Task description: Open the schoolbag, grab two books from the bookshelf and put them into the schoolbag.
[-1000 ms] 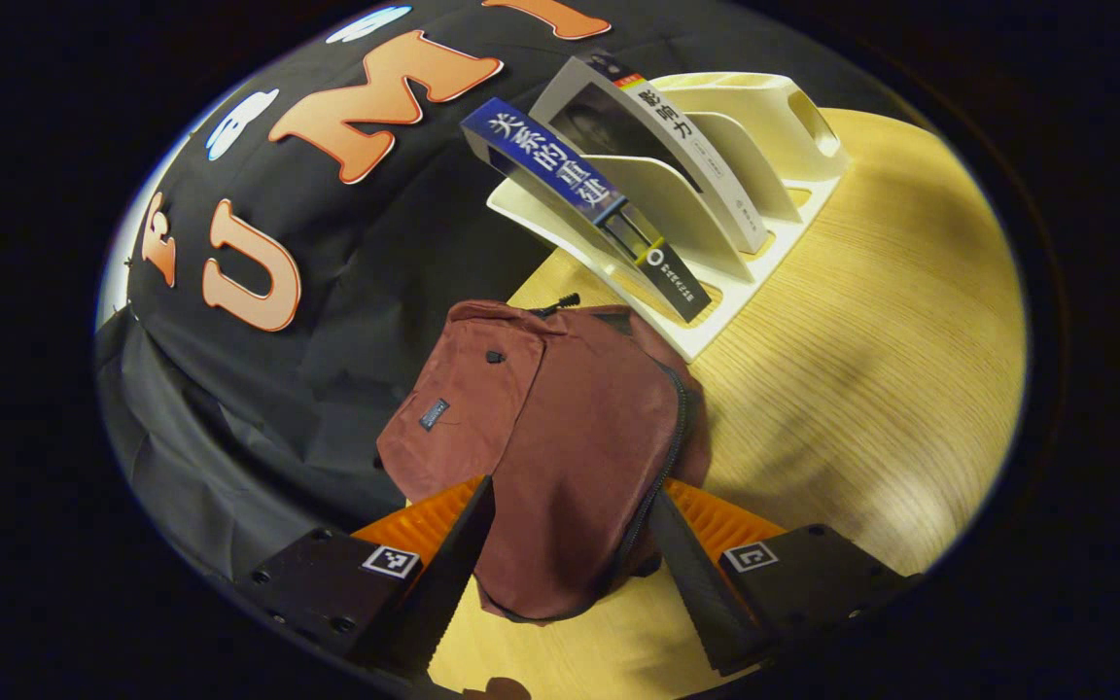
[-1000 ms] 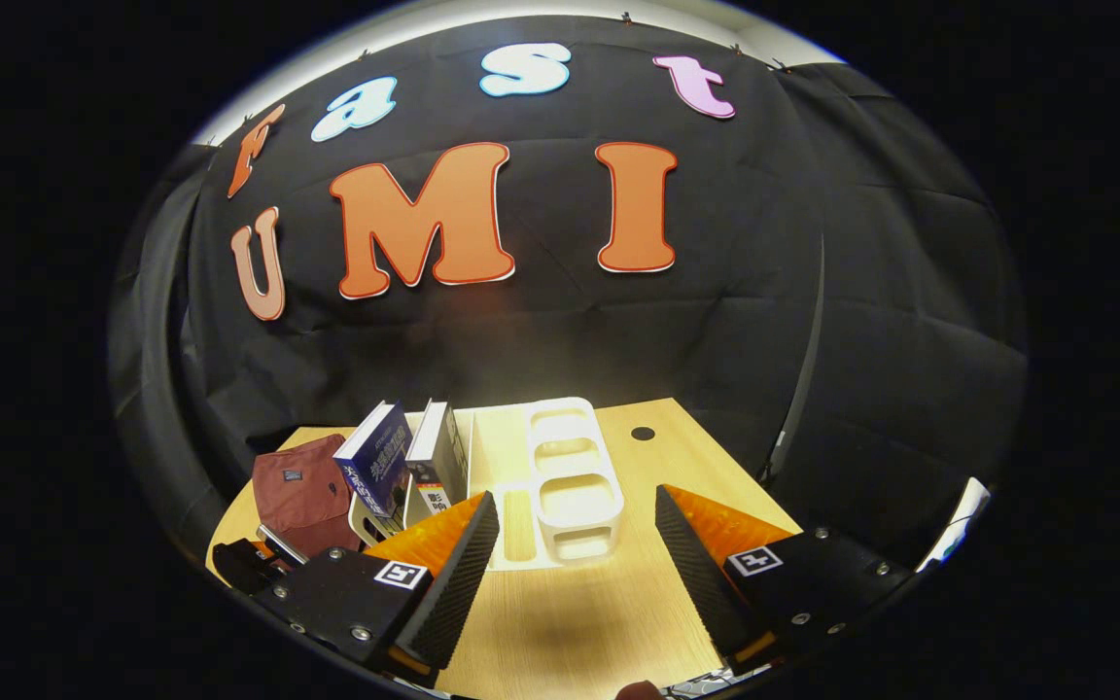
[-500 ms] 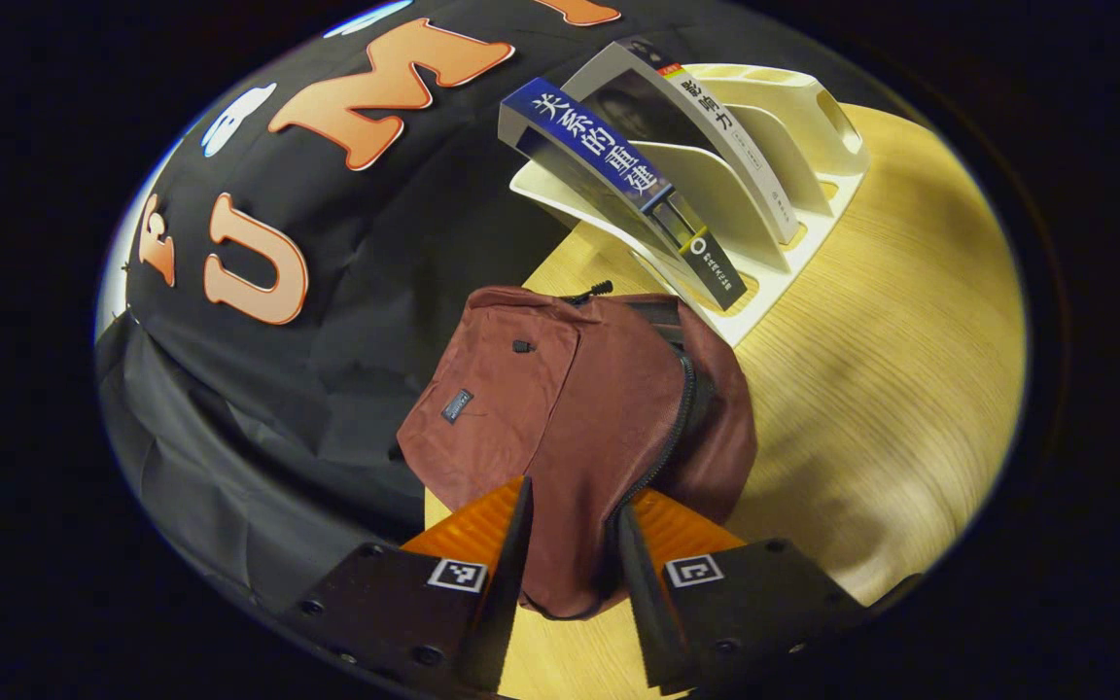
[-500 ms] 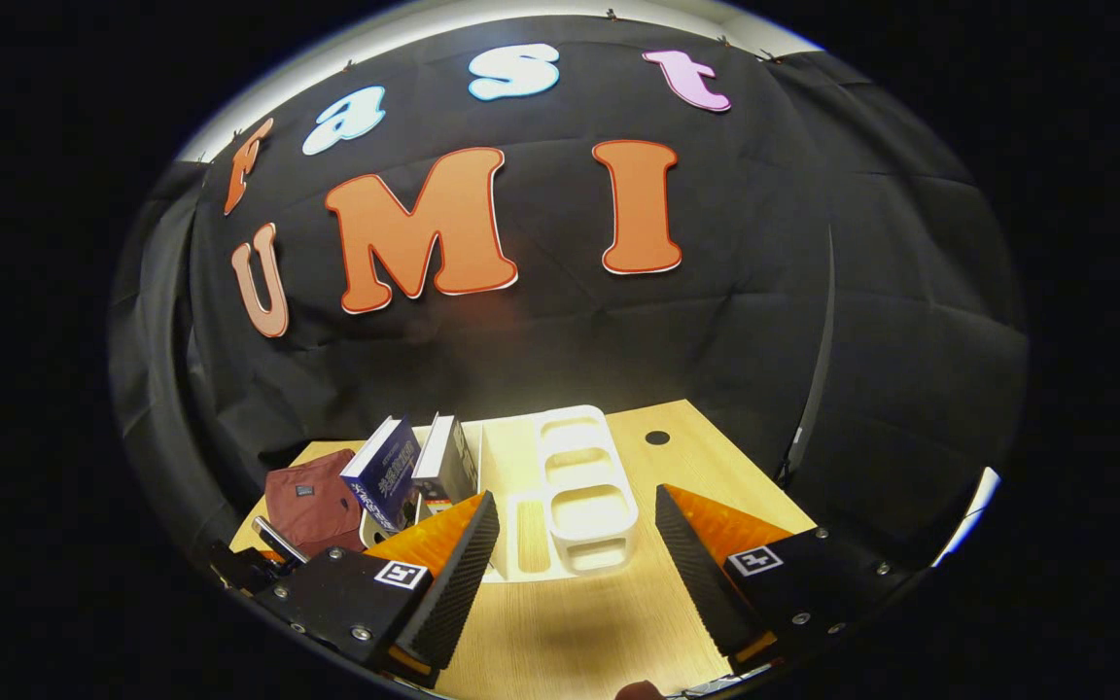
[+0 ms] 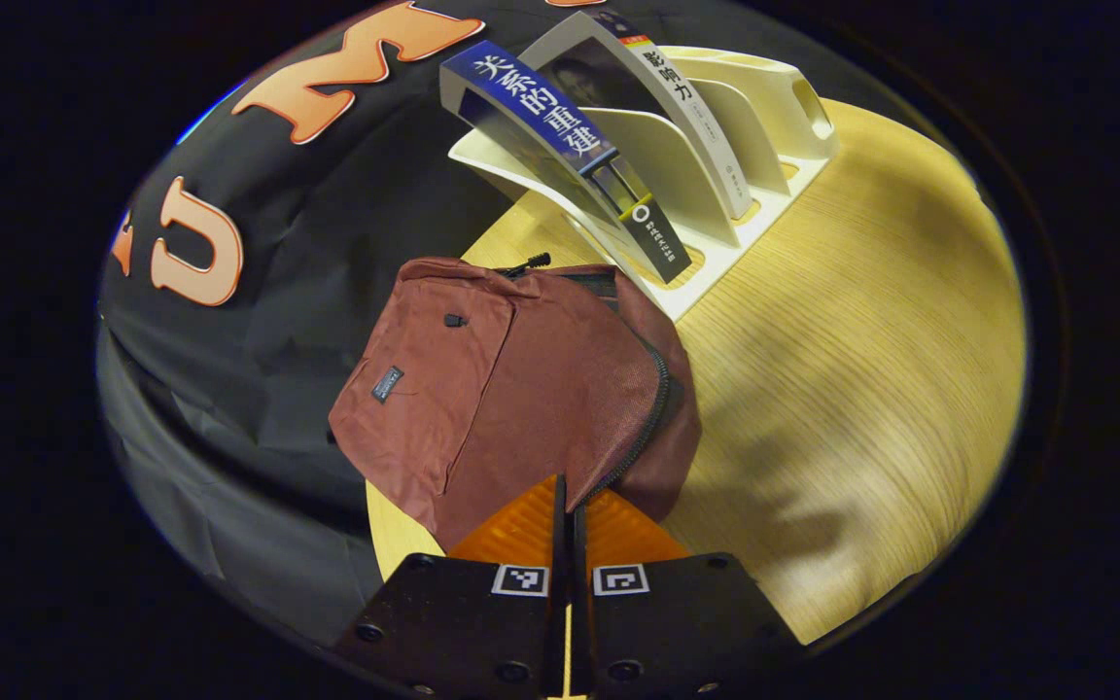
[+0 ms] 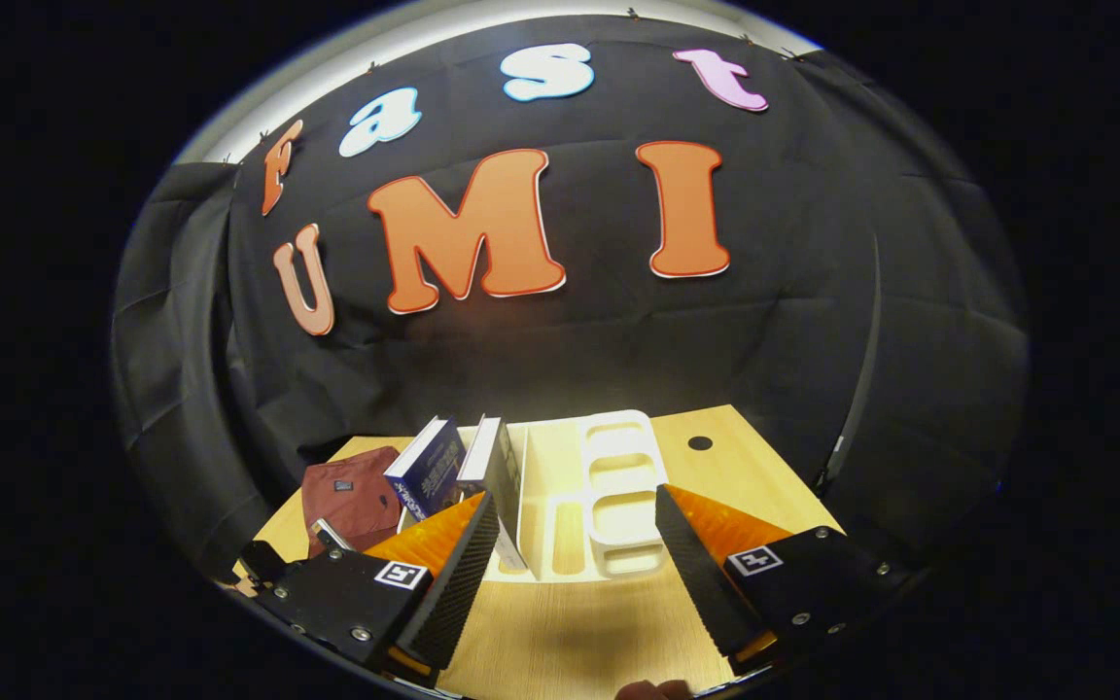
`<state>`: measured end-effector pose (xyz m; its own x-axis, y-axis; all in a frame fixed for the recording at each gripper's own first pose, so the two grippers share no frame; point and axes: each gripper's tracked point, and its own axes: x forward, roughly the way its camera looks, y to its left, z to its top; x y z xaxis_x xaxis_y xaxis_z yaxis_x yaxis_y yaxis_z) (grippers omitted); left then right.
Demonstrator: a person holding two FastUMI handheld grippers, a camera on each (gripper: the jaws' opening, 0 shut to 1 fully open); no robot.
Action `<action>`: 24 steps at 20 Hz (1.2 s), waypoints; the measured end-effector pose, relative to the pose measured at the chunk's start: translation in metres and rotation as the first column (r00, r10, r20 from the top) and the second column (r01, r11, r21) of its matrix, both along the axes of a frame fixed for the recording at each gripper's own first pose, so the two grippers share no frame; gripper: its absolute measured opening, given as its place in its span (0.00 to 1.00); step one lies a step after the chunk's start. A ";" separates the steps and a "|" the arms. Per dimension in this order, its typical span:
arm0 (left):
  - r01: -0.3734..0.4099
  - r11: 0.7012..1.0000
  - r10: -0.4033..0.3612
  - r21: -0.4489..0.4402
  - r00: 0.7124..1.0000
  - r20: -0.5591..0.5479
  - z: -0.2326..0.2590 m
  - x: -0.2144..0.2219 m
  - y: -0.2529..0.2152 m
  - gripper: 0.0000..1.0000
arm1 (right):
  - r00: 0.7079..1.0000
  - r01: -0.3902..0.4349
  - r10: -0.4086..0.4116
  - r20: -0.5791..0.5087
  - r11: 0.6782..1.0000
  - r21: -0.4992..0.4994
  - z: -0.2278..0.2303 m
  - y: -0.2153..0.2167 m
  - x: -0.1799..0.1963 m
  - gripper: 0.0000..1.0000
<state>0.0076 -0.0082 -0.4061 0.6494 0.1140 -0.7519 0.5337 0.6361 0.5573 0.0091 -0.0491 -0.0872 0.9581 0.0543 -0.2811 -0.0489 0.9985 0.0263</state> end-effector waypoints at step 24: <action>0.180 0.924 -0.207 -0.338 0.977 -0.044 0.200 0.132 0.062 0.01 | 0.967 0.180 -0.176 -0.183 0.984 0.002 0.015 0.144 -0.006 0.96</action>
<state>0.1394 0.0533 -0.2062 0.5719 -0.2711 -0.7742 0.6979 0.6568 0.2856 0.0034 0.0944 -0.0718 0.8859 -0.1057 -0.4518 0.1370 0.9899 0.0370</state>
